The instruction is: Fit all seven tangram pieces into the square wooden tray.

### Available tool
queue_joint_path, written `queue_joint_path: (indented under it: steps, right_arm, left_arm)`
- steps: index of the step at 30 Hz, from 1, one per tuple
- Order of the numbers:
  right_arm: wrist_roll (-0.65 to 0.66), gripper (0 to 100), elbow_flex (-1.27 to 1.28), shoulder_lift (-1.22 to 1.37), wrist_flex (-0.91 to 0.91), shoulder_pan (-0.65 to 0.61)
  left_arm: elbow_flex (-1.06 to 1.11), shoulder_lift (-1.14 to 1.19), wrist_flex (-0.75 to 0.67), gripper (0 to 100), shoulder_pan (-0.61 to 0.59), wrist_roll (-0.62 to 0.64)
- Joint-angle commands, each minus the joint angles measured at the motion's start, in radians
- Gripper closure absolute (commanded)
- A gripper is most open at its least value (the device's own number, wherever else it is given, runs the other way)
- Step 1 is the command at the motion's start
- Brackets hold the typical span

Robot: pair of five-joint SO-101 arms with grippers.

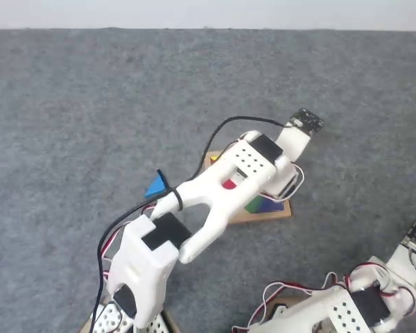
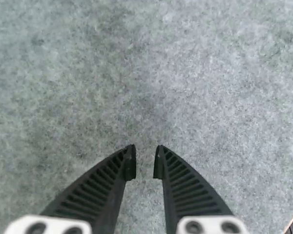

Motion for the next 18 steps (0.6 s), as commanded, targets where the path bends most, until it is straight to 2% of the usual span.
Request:
queue_joint_path:
  steps: [1,9,18]
  right_arm:
    - [0.003,91.1,0.011,-0.021,0.004,0.008]
    - [0.003,91.1,0.011,-0.021,0.004,0.008]
    - [0.003,91.1,0.011,-0.021,0.004,0.008]
  left_arm:
    - [-0.024,-0.020,0.011,83,-0.028,0.002]
    - [0.022,-0.017,-0.002,83,-0.032,-0.011]
    - [0.145,-0.017,-0.097,83,-0.034,-0.038]
